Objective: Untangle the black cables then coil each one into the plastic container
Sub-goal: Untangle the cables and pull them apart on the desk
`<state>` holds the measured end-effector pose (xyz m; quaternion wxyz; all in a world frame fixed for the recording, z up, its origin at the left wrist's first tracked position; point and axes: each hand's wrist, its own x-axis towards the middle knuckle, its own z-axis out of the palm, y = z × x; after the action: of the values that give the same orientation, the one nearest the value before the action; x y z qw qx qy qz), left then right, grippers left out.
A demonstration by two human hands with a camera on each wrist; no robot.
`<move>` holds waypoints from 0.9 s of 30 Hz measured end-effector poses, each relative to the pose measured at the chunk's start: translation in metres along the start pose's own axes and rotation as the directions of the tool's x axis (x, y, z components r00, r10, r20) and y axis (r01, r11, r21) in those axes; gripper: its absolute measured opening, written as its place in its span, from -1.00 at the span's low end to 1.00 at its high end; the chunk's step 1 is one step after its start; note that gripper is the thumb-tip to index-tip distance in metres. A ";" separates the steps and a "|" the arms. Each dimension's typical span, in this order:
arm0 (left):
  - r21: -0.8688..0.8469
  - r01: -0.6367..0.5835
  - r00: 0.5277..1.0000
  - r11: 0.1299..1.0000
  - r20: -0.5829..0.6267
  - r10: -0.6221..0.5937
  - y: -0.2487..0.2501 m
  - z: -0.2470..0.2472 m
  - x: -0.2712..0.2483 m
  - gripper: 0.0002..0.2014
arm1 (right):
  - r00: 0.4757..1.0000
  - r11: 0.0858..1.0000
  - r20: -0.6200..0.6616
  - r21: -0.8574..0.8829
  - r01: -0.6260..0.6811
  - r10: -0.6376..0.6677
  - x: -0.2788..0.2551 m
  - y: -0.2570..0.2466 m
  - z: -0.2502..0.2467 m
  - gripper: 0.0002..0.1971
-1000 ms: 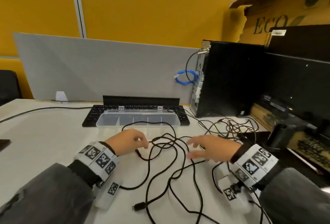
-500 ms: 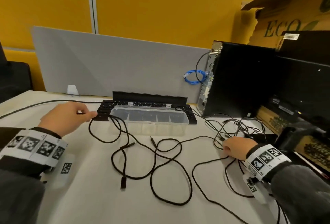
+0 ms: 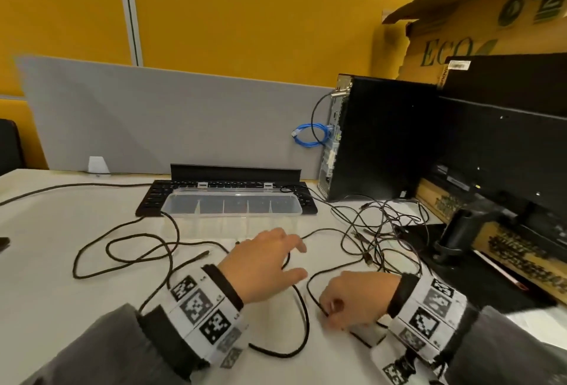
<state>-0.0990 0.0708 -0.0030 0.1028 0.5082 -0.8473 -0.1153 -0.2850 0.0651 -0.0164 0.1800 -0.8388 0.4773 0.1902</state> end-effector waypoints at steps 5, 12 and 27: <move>-0.538 -0.170 0.983 0.826 -0.156 0.101 0.013 0.000 0.019 -0.04 | 0.920 0.917 -0.389 0.352 0.190 -0.041 -0.042 -0.001 -0.051 -0.83; -0.844 -0.297 0.949 0.446 -0.313 0.039 0.021 0.001 0.049 -0.64 | 0.610 0.691 -0.775 0.349 0.633 -0.168 -0.059 -0.015 -0.097 -0.82; -0.881 -0.116 0.943 0.459 -0.242 -0.227 -0.030 0.022 0.052 -0.77 | -0.014 0.685 -0.887 0.346 0.642 0.461 -0.020 0.065 -0.075 -0.87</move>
<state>-0.1044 0.0129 -0.0297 0.4859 0.4197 -0.6165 -0.4557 -0.3400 0.0123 0.0506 0.1089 -0.5917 0.4154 -0.6823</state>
